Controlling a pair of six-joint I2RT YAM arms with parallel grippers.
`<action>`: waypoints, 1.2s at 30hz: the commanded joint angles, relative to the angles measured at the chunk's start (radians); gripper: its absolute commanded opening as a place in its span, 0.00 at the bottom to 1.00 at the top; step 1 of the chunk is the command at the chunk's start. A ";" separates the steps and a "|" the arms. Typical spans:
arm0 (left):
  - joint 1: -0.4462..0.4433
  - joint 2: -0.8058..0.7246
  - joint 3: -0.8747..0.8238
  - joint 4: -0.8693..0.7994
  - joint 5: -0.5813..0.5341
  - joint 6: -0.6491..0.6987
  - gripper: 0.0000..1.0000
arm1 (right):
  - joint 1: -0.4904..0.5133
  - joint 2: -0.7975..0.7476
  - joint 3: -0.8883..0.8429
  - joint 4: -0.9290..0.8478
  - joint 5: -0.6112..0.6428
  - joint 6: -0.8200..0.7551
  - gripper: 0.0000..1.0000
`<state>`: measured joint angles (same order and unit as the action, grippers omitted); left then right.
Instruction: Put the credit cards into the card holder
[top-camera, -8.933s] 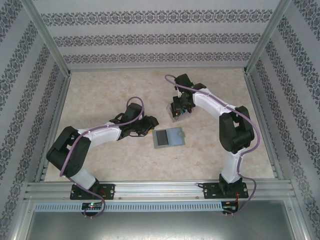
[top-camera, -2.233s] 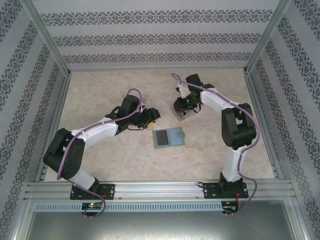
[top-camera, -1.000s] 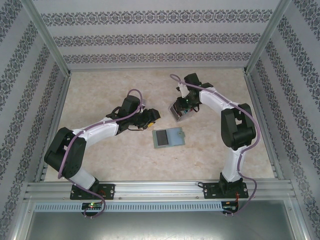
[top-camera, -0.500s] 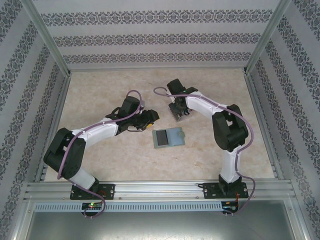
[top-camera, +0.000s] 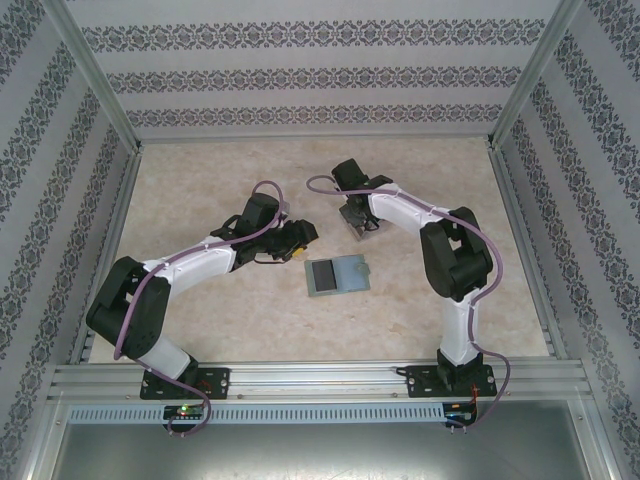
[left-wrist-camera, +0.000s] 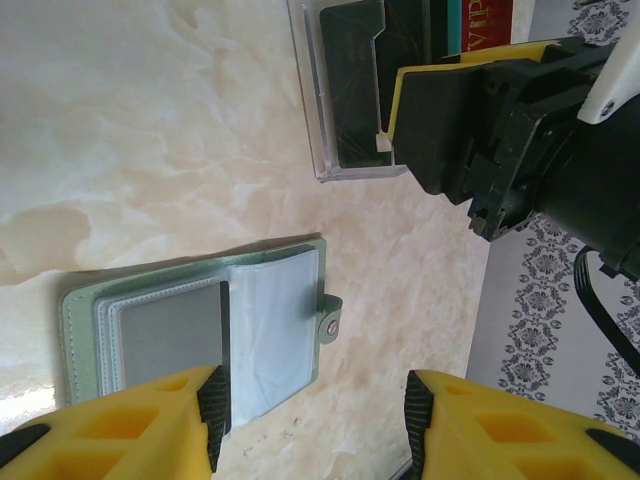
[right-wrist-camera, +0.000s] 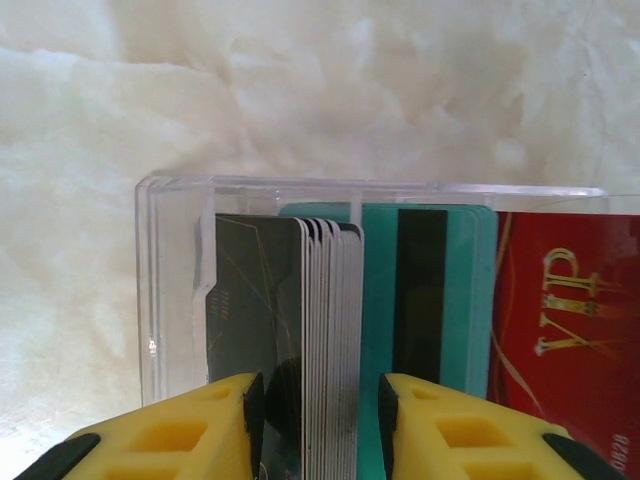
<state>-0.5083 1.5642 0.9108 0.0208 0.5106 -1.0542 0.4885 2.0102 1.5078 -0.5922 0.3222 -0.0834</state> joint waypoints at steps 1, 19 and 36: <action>0.004 -0.030 -0.014 -0.006 -0.015 0.011 0.53 | -0.004 -0.048 -0.008 0.009 0.046 0.002 0.36; 0.003 -0.023 -0.018 -0.010 -0.014 0.010 0.52 | -0.019 -0.040 -0.004 0.002 0.008 0.017 0.09; 0.002 -0.009 -0.014 -0.004 -0.003 0.008 0.53 | -0.028 -0.122 -0.011 -0.011 -0.069 0.038 0.00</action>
<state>-0.5083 1.5642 0.9005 0.0208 0.5114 -1.0542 0.4728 1.9438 1.5024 -0.5880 0.2844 -0.0742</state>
